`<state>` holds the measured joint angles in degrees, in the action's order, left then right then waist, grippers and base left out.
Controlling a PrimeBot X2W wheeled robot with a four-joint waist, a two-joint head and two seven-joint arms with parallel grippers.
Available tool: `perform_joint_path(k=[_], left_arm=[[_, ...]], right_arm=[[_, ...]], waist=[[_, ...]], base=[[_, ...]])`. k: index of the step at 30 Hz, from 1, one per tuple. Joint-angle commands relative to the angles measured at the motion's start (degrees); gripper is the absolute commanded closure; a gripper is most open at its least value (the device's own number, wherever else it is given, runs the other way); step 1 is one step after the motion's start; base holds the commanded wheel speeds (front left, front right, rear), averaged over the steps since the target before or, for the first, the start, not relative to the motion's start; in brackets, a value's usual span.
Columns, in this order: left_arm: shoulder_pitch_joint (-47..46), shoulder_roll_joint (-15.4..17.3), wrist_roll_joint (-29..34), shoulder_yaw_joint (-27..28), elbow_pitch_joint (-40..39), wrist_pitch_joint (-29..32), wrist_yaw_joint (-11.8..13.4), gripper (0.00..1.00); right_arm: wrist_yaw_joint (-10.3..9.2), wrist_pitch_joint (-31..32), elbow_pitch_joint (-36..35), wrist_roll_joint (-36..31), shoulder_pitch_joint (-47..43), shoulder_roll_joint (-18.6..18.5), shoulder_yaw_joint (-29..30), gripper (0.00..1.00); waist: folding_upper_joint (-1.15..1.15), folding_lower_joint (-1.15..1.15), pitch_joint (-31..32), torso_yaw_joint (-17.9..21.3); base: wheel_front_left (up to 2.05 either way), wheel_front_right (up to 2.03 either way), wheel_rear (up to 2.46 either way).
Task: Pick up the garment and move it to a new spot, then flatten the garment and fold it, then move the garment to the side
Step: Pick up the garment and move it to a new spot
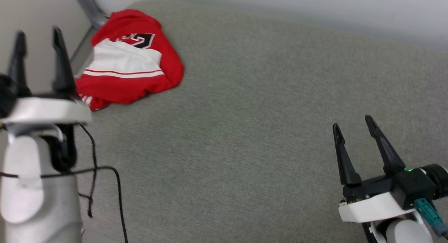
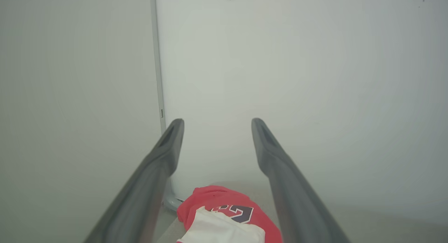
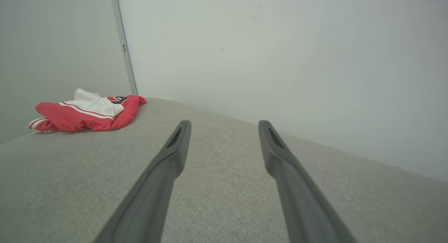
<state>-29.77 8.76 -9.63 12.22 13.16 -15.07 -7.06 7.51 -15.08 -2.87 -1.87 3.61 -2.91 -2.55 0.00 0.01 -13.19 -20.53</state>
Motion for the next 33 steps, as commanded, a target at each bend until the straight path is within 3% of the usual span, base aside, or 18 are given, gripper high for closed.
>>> perform_joint_path(k=[1, 6, 13, 18, 24, 33], left_arm=[[-1.8, 0.6, -0.7, 0.4, -0.2, -0.1, -0.2, 0.00], [-9.3, 5.1, -3.6, -0.5, 0.9, -0.1, -0.4, 0.00], [-16.5, 14.0, -10.6, -9.8, 11.3, 2.2, -0.4, 0.00], [-21.7, 19.2, -16.8, -17.3, 18.2, 13.3, -0.4, 0.00], [-25.7, 23.5, -25.9, -26.0, 23.4, 31.6, -0.4, 0.00], [-28.0, 26.1, -36.5, -33.6, 29.7, 49.3, -0.4, 0.00]], right_arm=[[-0.04, -0.1, -0.6, -0.3, 1.0, 0.1, 0.0, 0.00], [-0.04, -0.1, -2.8, -2.0, 3.6, 0.0, -0.2, 0.00], [-0.04, -0.1, -5.6, -3.3, 6.0, 0.0, -0.4, 0.00], [-0.04, -0.1, -6.9, -3.7, 6.9, 0.0, -0.5, 0.00], [-0.04, -0.1, -7.6, -4.1, 7.8, 0.0, -0.7, 0.00], [-0.04, -0.1, -8.2, -3.9, 9.4, 0.0, -0.6, 0.00]], waist=[[0.00, -0.01, -3.5, 3.0], [0.00, -0.01, -8.2, 5.6], [0.00, -0.01, -11.9, 7.9], [0.00, -0.01, -13.4, 8.9], [0.00, -0.01, -15.0, 10.0], [0.00, -0.01, -18.3, 12.0]], base=[[0.00, 0.00, 0.00], [0.00, 0.00, 0.00], [0.00, 0.00, 0.00], [0.00, 0.00, 0.00], [0.00, 0.00, 0.00], [0.00, 0.00, 0.00]])
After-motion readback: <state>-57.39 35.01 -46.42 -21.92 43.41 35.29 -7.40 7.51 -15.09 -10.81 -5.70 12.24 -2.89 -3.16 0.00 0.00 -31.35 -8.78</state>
